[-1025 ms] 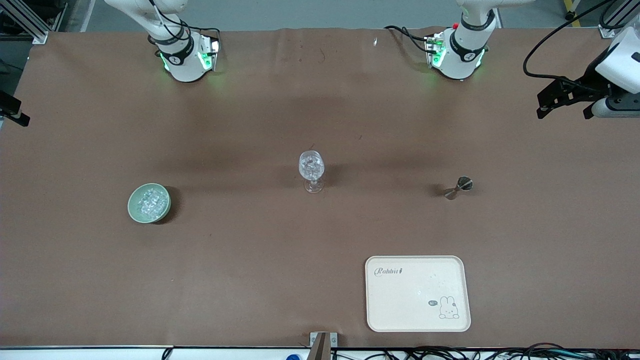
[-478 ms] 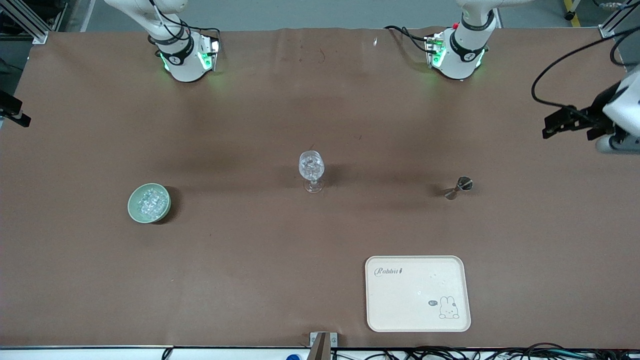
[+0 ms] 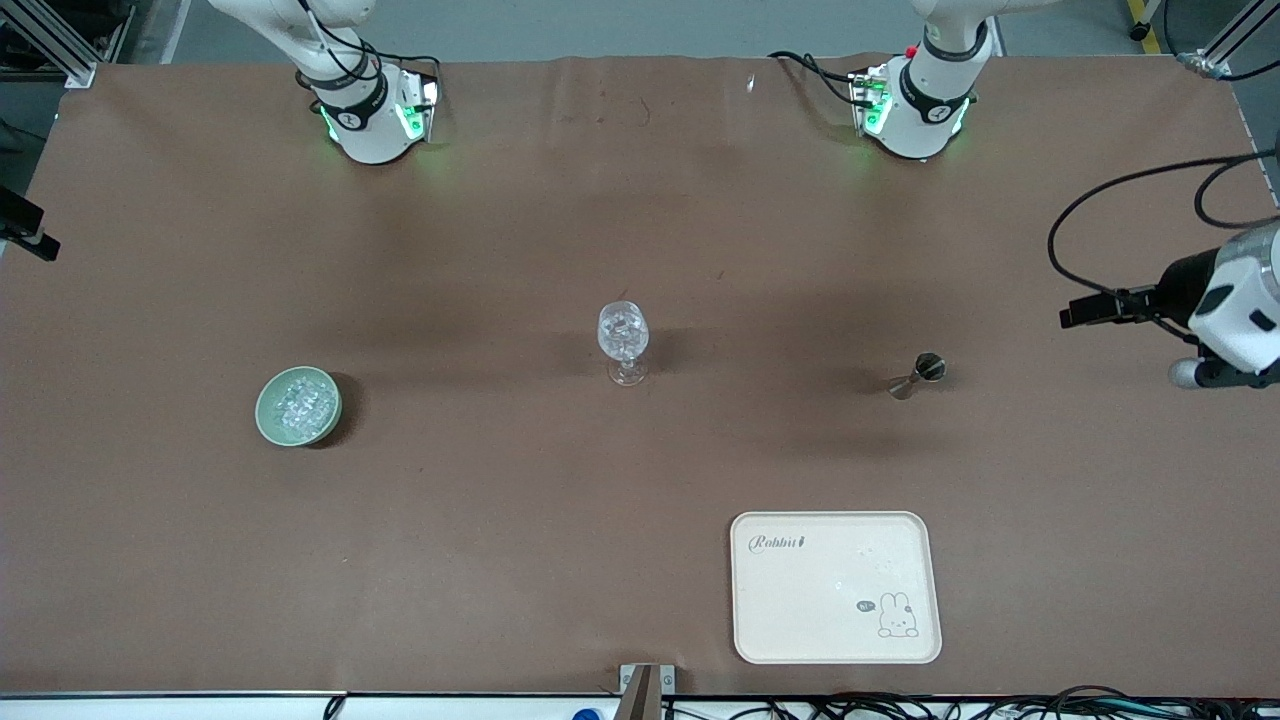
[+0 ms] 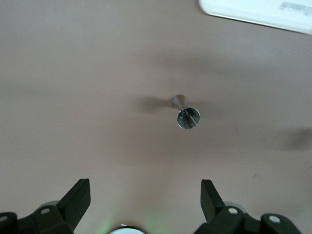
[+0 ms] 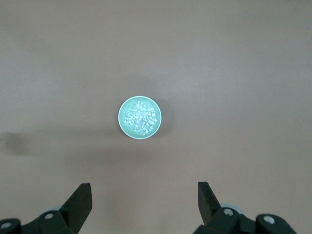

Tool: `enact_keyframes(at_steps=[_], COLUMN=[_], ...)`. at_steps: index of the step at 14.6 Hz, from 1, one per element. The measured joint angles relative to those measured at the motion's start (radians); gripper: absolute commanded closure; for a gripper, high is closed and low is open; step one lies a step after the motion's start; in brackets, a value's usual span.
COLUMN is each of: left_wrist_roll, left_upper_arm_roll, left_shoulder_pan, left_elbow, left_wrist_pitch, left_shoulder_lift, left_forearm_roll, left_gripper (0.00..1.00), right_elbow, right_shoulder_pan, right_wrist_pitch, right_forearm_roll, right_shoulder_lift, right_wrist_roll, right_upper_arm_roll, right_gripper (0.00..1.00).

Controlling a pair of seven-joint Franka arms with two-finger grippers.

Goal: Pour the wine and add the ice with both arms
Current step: 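Reach the right gripper to the ice bowl while the left gripper grasps the jigger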

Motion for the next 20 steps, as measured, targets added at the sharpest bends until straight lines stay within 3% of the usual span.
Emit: enact_keyframes(at_steps=[5,12,20], left_wrist_roll=[-0.268,-0.472,-0.498], left_upper_arm_roll=[0.001,0.002,0.003], left_shoulder_pan=[0.024,0.088,0.158], left_elbow=[0.000,-0.038,-0.066], left_wrist_pitch=[0.024,0.118,0.169], left_shoulder_lift=[0.131,0.267,0.426], left_forearm_roll=[-0.145,-0.365,-0.550], left_gripper=[0.00,0.00,0.02], right_elbow=[-0.182,-0.463,-0.578], right_shoulder_pan=[0.000,0.006,0.052], right_wrist_pitch=[0.204,0.558,0.768], right_forearm_roll=[0.000,0.000,0.000], right_shoulder_lift=[0.020,0.104,0.224], right_wrist_roll=[0.000,0.000,0.019], right_upper_arm_roll=[0.000,0.003,0.005], right_gripper=[0.04,0.07,0.19])
